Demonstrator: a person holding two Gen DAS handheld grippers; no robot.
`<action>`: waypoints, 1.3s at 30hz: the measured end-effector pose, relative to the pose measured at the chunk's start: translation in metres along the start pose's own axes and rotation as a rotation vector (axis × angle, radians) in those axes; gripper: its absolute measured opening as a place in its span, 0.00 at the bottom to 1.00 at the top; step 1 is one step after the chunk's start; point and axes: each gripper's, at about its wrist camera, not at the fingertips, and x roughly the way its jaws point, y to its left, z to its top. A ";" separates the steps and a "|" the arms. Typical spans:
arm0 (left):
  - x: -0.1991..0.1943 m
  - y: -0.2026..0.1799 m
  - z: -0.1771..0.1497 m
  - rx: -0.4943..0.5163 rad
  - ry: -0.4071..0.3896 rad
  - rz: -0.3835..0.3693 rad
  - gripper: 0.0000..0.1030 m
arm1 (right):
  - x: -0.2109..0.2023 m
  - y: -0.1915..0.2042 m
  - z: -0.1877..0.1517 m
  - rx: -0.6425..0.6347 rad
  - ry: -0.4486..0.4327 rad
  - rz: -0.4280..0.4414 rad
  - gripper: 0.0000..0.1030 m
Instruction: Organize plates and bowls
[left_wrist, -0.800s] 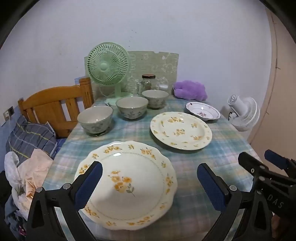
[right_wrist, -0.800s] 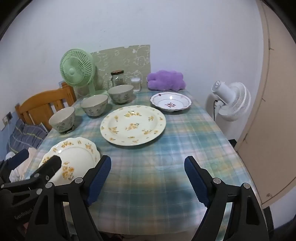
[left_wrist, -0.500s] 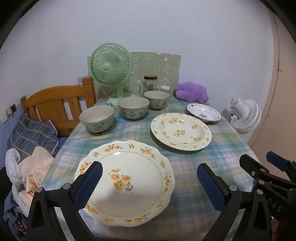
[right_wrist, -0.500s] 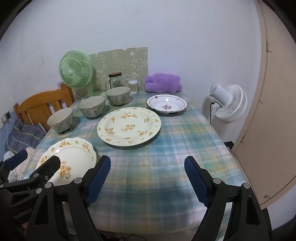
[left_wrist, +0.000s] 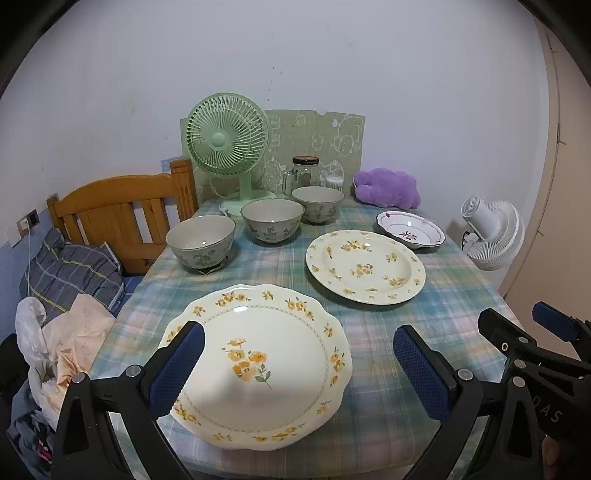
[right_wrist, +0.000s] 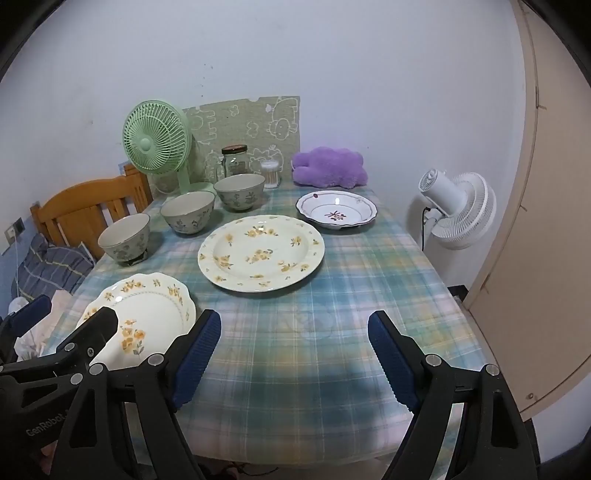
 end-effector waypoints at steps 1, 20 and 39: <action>0.000 0.000 0.000 0.000 -0.001 0.001 1.00 | -0.001 0.000 0.000 -0.001 -0.002 -0.002 0.82; 0.000 -0.001 -0.001 0.003 0.000 0.001 1.00 | -0.003 -0.001 0.002 -0.004 -0.003 -0.003 0.82; 0.001 0.000 -0.002 0.005 0.001 0.001 1.00 | -0.004 0.000 0.003 0.000 -0.004 -0.011 0.82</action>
